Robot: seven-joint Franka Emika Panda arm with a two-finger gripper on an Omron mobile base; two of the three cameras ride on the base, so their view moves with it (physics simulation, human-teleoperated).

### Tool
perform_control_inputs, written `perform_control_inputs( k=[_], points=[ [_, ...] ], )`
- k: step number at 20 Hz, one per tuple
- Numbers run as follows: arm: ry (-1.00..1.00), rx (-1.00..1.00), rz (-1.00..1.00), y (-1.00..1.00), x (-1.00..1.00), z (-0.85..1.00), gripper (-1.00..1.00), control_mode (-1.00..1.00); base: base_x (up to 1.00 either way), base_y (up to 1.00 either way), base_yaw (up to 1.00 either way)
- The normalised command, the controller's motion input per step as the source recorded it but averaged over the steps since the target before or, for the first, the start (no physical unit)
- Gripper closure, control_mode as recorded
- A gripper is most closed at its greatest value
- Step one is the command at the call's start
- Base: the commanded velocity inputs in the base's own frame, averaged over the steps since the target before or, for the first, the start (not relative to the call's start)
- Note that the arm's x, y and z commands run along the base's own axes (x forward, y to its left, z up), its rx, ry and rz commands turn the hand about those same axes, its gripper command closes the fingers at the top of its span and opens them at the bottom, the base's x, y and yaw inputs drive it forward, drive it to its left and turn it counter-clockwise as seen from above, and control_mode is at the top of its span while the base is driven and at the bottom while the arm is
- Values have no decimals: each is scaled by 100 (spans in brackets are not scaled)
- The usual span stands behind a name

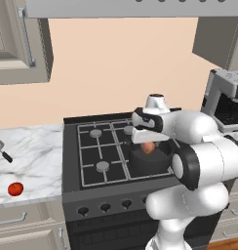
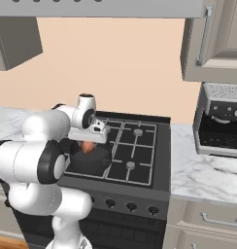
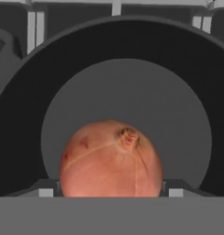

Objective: Put the tomato and onion in the pot. Retrieve the spatula and lightly stir the vegetables in the pot.

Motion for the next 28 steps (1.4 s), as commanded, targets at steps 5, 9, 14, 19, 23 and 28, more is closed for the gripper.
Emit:
perform_control_inputs(
  k=[5, 9, 14, 19, 23, 28],
  points=[
    [0, 0, -2, 0, 19, -2, 100, -100, 0, 0, 0],
    [0, 0, -1, 0, 1, -24, 100, -100, 0, 0, 0],
    [0, 0, -2, 0, 0, -41, 100, -100, 0, 0, 0],
    [0, 0, -2, 0, 0, -10, 100, -100, 0, 0, 0],
    [0, 0, -2, 0, 17, -2, 100, -100, 0, 0, 0],
    [0, 0, -1, 0, 25, -18, 100, -100, 0, 0, 0]
  ],
)
